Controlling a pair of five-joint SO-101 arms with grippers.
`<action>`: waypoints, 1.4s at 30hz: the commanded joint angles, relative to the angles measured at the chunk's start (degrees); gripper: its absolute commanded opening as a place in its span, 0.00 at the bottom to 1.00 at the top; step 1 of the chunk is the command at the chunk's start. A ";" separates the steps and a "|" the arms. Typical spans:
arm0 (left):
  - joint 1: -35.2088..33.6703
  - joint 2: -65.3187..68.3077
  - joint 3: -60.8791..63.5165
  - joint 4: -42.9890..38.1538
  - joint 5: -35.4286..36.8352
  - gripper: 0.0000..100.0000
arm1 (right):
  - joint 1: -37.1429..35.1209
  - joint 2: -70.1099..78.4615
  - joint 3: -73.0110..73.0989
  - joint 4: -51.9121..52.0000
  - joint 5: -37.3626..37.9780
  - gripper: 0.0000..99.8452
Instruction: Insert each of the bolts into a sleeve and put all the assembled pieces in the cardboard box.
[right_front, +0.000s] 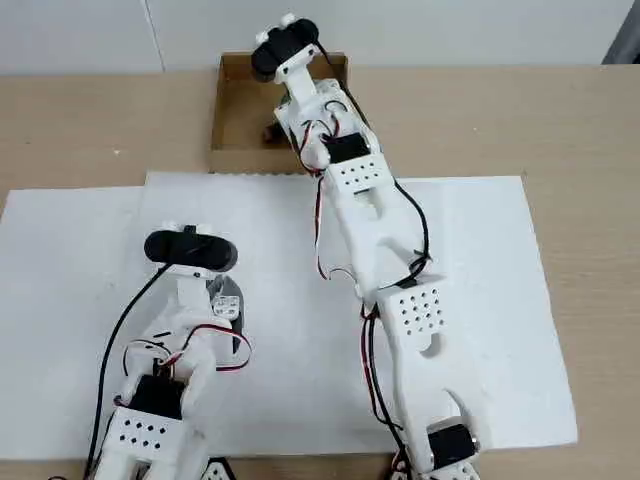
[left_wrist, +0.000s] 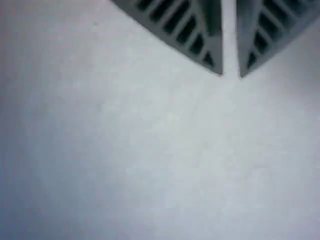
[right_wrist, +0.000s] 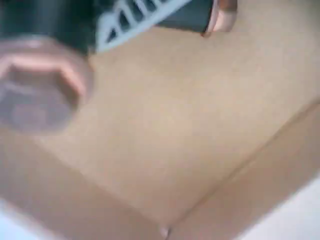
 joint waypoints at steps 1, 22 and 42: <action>0.00 -0.88 -0.22 -0.18 -0.18 0.01 | 0.13 -1.36 -4.57 -1.10 0.62 0.18; 0.00 -0.88 -0.22 -0.18 -0.18 0.01 | 1.10 -1.27 -26.37 23.25 0.35 0.07; 0.00 -0.88 -0.22 -0.18 -0.18 0.01 | 3.47 -16.13 -39.03 58.42 0.35 0.00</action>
